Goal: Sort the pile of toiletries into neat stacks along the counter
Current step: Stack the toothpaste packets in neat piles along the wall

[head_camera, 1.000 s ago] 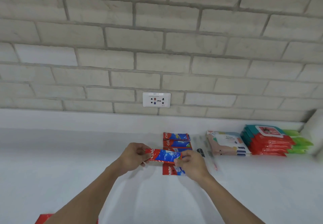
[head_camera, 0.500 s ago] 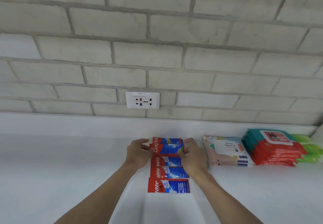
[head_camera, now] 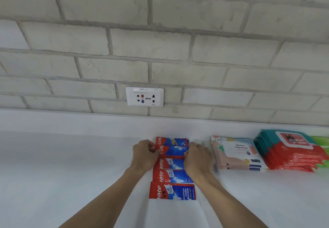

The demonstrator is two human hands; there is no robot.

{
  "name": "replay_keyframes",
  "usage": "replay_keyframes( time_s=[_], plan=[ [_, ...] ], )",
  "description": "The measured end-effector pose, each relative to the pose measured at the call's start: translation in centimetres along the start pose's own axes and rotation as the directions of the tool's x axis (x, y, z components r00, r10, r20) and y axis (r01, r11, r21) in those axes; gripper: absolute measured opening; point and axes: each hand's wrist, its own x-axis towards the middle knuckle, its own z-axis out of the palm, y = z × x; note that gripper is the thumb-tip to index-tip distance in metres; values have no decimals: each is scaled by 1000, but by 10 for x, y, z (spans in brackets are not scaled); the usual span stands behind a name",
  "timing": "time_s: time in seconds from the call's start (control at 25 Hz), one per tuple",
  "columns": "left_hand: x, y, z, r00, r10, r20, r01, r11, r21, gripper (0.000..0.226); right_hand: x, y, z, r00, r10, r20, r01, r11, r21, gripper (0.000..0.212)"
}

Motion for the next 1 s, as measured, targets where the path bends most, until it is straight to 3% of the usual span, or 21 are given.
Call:
replay_keyframes(
  time_s=[0.16, 0.48, 0.8, 1.0],
  plan=[
    [-3, -1, 2, 1000, 22, -13, -22, 999, 36, 28, -5, -2, 2, 1000, -5, 21, 6, 999, -37, 34],
    [-6, -3, -3, 1000, 15, -17, -14, 1000, 27, 38, -11, -3, -2, 999, -50, -16, 51, 994, 92, 31],
    [-42, -8, -37, 975, 189, -114, -190, 982, 1, 20, -43, -16, -11, 981, -190, -39, 192, 932, 309, 25],
    [-80, -15, -70, 951, 270, -148, -271, 962, 14, 23, -76, -35, -23, 962, -262, -81, 273, 878, 393, 24]
  ],
)
